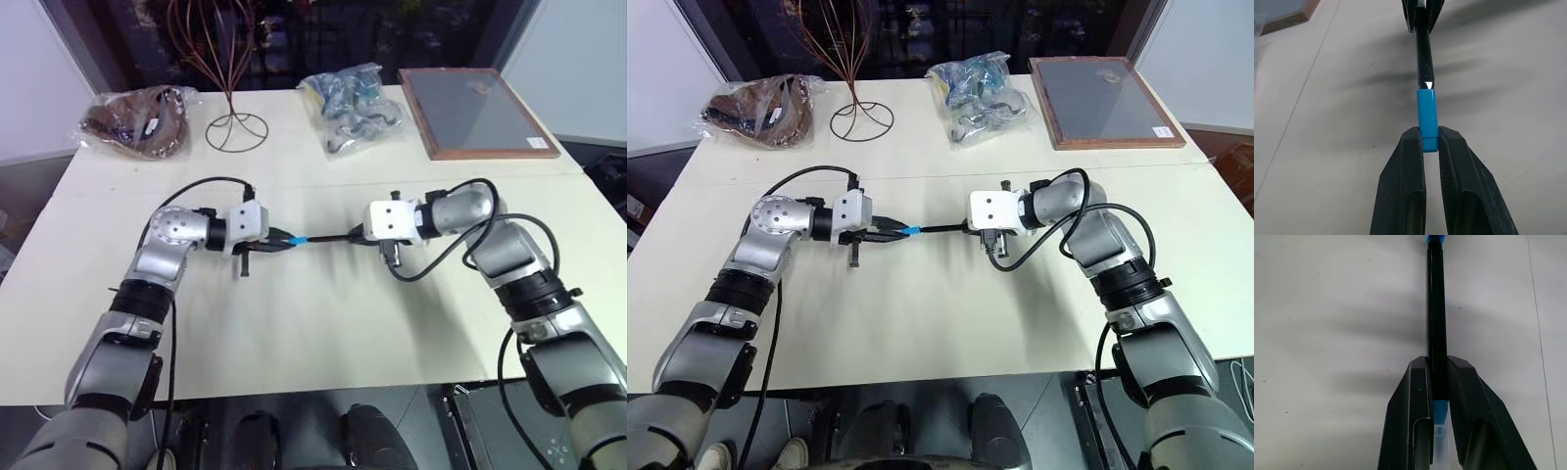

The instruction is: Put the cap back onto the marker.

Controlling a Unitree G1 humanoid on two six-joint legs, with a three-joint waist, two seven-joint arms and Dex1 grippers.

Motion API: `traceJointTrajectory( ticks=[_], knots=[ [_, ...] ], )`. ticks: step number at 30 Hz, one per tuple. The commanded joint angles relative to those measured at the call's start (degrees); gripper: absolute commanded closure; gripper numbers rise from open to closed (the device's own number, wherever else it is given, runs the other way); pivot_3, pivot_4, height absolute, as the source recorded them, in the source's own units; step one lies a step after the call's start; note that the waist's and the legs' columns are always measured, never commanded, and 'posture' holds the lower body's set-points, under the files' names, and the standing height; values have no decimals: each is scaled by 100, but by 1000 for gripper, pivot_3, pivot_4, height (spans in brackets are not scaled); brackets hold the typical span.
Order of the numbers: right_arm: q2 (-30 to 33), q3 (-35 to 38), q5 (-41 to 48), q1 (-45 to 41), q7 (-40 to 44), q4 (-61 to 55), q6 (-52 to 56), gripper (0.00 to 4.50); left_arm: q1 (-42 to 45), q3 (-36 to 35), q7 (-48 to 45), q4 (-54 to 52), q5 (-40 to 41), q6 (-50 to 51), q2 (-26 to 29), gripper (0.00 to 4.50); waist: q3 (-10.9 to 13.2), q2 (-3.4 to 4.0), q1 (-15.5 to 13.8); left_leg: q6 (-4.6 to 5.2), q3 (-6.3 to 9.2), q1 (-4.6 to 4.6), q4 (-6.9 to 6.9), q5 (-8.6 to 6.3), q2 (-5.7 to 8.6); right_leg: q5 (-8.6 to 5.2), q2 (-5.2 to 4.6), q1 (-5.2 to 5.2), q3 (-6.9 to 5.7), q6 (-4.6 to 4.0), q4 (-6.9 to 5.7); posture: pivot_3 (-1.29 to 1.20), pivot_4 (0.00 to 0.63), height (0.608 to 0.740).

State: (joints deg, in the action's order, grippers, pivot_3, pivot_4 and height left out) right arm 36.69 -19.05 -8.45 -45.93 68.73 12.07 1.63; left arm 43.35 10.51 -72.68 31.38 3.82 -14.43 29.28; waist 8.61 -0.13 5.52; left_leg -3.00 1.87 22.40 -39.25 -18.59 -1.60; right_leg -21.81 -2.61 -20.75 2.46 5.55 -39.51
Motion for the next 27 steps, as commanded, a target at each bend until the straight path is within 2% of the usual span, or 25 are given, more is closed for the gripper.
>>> traceJointTrajectory(
  ticks=[1,27],
  knots=[
    [-74,-21,-12,-159,-27,-71,-19,4072,-11,12,106,-211,-52,-162,23,4500,0,0,0,0,0,0,0,0,0,0,0,0,0,0,0,0,150,740],
    [-133,-87,-413,-188,-272,-318,-177,4072,-12,6,-288,-104,68,76,-21,4500,0,0,-1,0,0,0,0,0,0,0,-1,-1,0,0,-1,0,150,740]
  ],
)
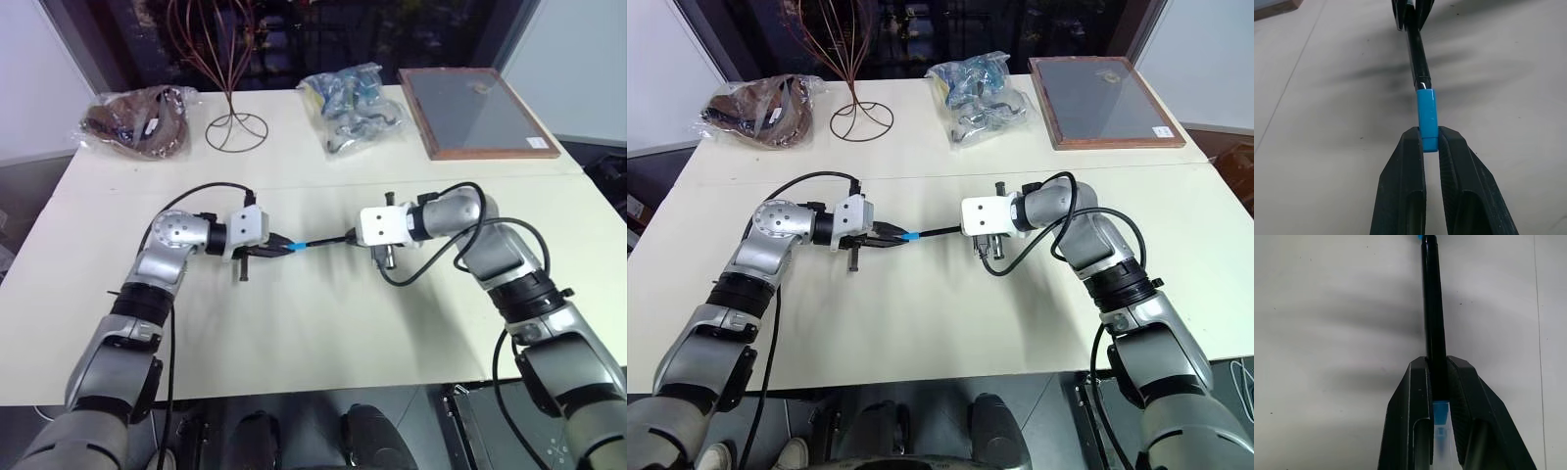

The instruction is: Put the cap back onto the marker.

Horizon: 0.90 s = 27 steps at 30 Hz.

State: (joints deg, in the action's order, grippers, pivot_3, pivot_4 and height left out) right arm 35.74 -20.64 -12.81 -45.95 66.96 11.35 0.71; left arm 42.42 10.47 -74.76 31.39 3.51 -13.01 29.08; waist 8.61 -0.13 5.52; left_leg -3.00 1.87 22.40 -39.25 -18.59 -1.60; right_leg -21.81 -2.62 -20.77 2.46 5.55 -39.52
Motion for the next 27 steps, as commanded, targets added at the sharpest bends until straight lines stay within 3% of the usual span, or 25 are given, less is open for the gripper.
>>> traceJointTrajectory(
  ticks=[1,27],
  knots=[
    [-35,74,23,-188,-96,-246,-83,4072,73,13,-86,-105,88,-76,5,4500,0,0,0,0,0,0,0,0,0,0,0,0,0,0,0,0,150,740],
    [-56,80,-224,-286,-211,-384,404,4072,-67,98,293,-72,-171,-404,22,4500,0,0,2,0,0,0,0,0,1,0,-1,-3,0,0,-4,0,150,740]
  ],
)
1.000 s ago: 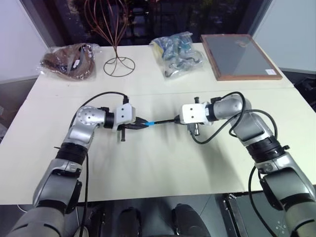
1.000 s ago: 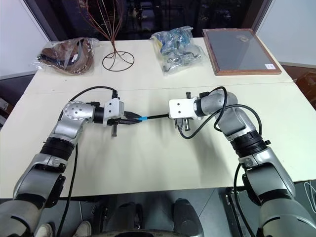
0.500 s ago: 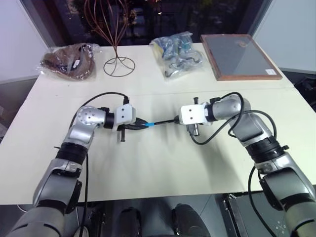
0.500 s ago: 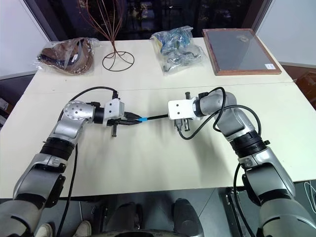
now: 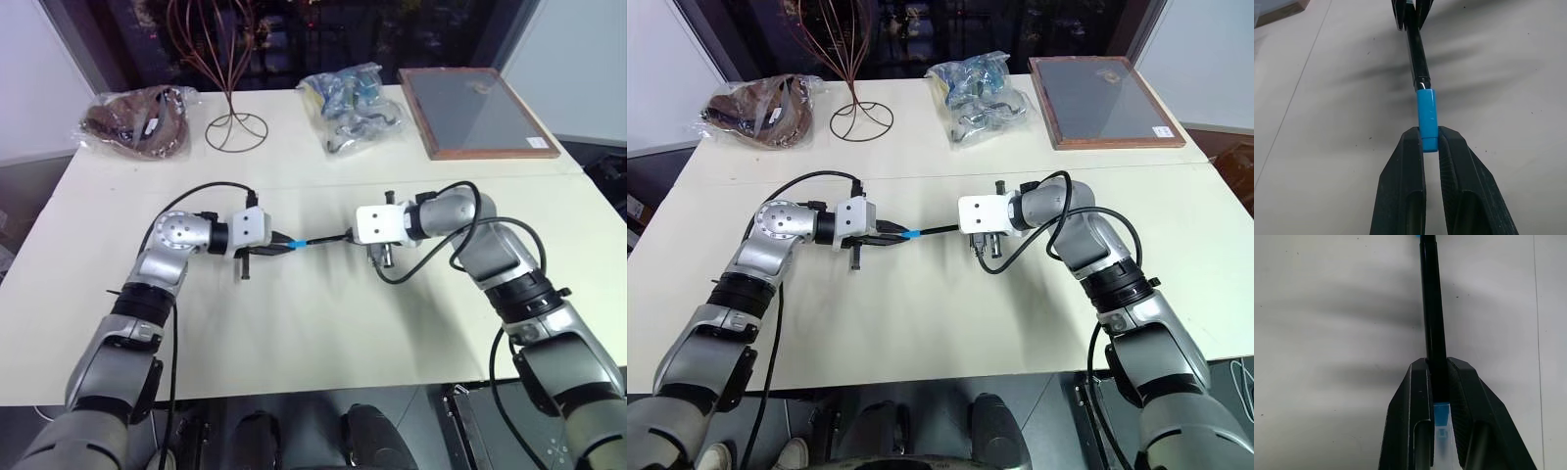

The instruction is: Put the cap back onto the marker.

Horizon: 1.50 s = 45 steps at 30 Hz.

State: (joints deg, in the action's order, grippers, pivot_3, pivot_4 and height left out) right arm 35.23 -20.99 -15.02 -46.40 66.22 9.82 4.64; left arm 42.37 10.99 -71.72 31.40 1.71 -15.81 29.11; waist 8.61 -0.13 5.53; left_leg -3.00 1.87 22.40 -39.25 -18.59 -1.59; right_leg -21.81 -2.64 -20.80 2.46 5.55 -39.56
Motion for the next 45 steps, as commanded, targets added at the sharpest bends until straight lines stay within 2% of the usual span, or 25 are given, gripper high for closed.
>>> traceJointTrajectory(
  ticks=[1,17,31,37,45],
  knots=[
    [-10,116,-10,-248,-144,-246,33,4072,-66,45,4,-68,4,-131,15,4500,0,0,1,0,0,0,0,0,0,0,0,0,0,0,0,0,150,740],
    [-132,91,122,-60,-118,-1137,886,4072,-2,-20,347,158,27,-366,-124,4500,0,0,-1,0,0,0,1,0,4,0,-3,-9,0,0,-11,0,150,740],
    [-236,160,662,133,113,-1276,719,4072,-34,-274,-313,-71,684,-551,-249,4500,0,0,0,0,0,0,1,0,10,0,-9,-30,0,0,-48,0,150,740],
    [-250,173,787,115,238,-1279,777,4072,25,-249,-494,37,570,-765,-210,4500,0,0,0,0,0,0,0,0,10,0,-8,-30,0,0,-48,0,150,740],
    [-271,122,758,80,291,-1283,883,4072,140,-97,-312,402,98,-1596,-168,4500,0,0,-2,0,0,0,0,0,10,0,-8,-31,0,0,-49,0,150,740]
  ],
)
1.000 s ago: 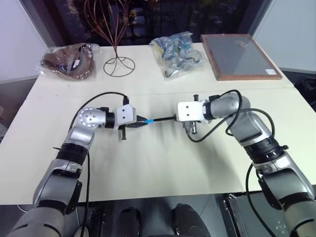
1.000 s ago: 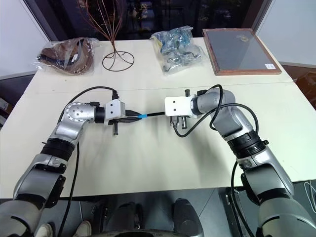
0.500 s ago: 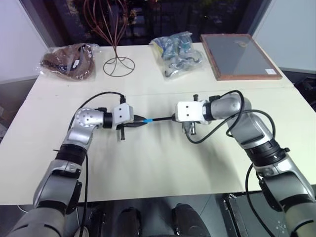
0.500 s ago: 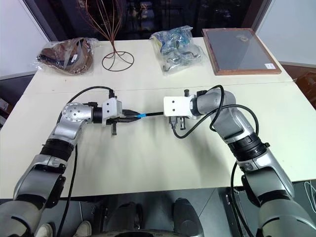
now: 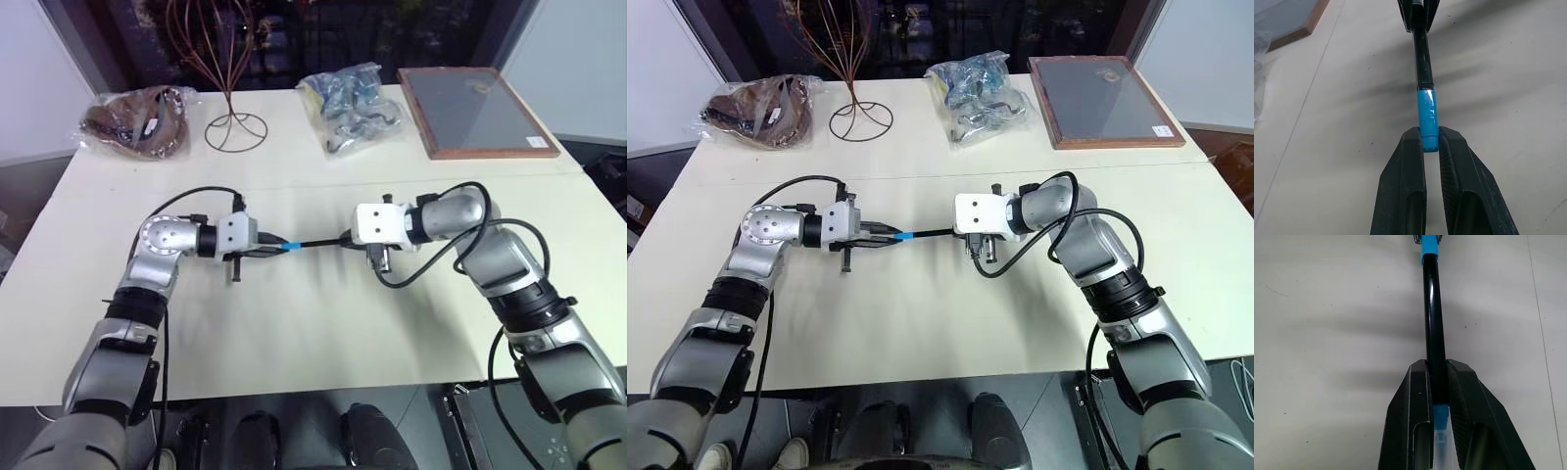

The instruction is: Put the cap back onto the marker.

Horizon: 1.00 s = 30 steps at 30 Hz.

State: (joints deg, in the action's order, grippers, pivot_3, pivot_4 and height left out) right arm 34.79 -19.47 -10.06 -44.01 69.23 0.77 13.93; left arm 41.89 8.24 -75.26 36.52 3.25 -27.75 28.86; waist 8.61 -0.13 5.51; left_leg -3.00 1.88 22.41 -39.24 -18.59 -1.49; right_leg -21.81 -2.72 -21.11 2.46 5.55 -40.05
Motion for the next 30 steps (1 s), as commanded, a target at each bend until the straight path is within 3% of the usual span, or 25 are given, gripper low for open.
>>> traceJointTrajectory(
  ticks=[1,13,28,30],
  knots=[
    [-233,-39,234,-168,-26,-368,-16,4072,192,178,88,-84,-84,-444,-152,4500,0,0,2,0,0,0,0,0,0,0,0,0,0,0,0,0,150,740],
    [-429,-99,175,-188,-145,-478,328,4072,63,34,75,-463,331,131,-293,4500,0,0,6,0,0,1,0,0,0,0,0,-5,0,0,-4,0,150,740],
    [-372,-56,72,-199,-221,-381,178,4072,17,-28,80,-593,260,426,-203,4500,0,0,6,0,0,1,1,0,0,0,1,-7,0,0,-4,0,150,740],
    [-331,-2,68,-239,-244,-299,146,4104,-10,-44,118,-617,239,454,-177,3520,0,0,4,0,1,1,1,0,0,0,1,-7,0,0,-4,0,150,740]
  ],
)
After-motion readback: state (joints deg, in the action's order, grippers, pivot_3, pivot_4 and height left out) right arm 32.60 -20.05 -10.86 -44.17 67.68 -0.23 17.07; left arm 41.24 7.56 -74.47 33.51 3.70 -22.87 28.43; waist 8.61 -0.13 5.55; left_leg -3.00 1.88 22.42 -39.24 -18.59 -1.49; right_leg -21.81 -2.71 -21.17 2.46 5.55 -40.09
